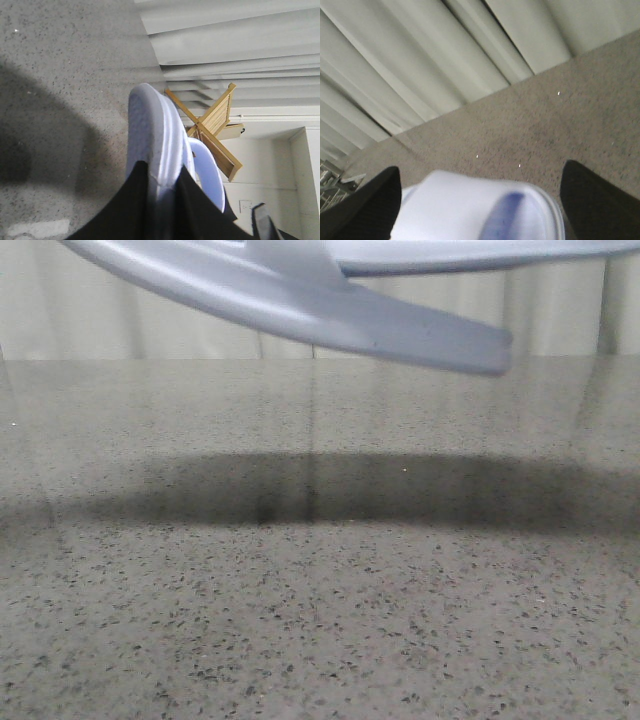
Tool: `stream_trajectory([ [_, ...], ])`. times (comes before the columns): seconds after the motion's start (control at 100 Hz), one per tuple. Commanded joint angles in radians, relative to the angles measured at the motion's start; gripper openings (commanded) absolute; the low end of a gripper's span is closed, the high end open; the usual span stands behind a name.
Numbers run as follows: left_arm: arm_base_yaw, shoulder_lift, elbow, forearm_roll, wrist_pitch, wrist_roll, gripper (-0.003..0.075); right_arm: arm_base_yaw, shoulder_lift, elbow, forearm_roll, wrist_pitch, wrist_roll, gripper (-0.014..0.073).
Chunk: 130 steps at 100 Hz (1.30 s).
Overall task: Insert blue slippers together front up
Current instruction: 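Lower both slippers, nesting one into the other, and open both grippers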
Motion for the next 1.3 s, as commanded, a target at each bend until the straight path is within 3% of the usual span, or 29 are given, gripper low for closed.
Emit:
stream_trajectory([
  [0.0, -0.009, -0.008, -0.016, -0.069, 0.031, -0.01, 0.0016, -0.038, -0.049, -0.04, -0.044, -0.085, -0.007, 0.0566],
  [0.28, -0.009, -0.004, 0.005, -0.044, -0.049, -0.01, 0.0016, -0.067, -0.126, -0.04, -0.085, -0.107, -0.007, 0.0566],
  [0.89, -0.009, 0.159, 0.005, 0.042, -0.015, 0.002, 0.0022, -0.067, -0.126, -0.04, -0.085, -0.097, -0.007, 0.0566],
  [1.06, -0.009, 0.159, 0.005, 0.044, -0.015, 0.041, 0.0118, -0.067, -0.126, -0.04, -0.085, -0.097, -0.007, 0.0566],
  [1.29, -0.009, 0.159, 0.005, 0.044, -0.042, 0.123, 0.0319, -0.067, -0.126, -0.04, -0.085, -0.102, -0.007, 0.0566],
])
